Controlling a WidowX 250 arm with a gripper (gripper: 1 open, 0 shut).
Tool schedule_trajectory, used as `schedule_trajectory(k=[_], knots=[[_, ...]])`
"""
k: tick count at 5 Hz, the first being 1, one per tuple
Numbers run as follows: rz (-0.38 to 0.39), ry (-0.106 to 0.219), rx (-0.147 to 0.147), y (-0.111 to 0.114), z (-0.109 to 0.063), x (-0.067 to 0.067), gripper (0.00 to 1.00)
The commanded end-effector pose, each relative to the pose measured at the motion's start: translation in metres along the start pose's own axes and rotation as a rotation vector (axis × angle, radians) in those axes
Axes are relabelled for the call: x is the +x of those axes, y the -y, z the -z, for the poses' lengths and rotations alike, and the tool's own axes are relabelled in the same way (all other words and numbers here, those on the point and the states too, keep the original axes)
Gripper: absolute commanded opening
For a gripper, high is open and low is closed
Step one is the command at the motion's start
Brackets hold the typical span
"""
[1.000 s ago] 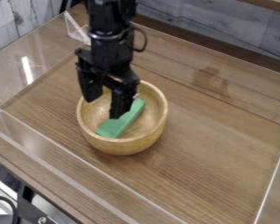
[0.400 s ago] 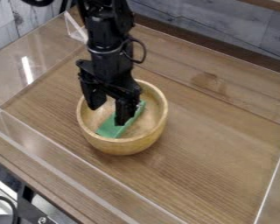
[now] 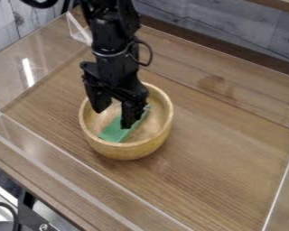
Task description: Move green stick from inside the wooden bowl to the table next to it
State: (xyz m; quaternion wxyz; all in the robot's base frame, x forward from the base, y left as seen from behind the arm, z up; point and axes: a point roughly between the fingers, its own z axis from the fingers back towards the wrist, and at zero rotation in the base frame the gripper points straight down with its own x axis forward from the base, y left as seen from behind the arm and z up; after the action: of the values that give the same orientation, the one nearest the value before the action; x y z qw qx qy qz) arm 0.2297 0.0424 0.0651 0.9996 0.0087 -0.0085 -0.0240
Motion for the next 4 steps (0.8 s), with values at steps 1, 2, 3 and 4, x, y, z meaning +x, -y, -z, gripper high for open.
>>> schedule_trajectory(k=[1, 2, 3, 4], knots=[[-0.01, 0.061, 0.017, -0.0008, -0.0114, 0.0075, 1.0], [-0.017, 0.068, 0.023, -0.0015, -0.0097, 0.0084, 1.0], [-0.024, 0.075, 0.028, -0.002, -0.0086, 0.0092, 1.0], [-0.028, 0.079, 0.033, -0.0021, -0.0074, 0.0097, 1.0]])
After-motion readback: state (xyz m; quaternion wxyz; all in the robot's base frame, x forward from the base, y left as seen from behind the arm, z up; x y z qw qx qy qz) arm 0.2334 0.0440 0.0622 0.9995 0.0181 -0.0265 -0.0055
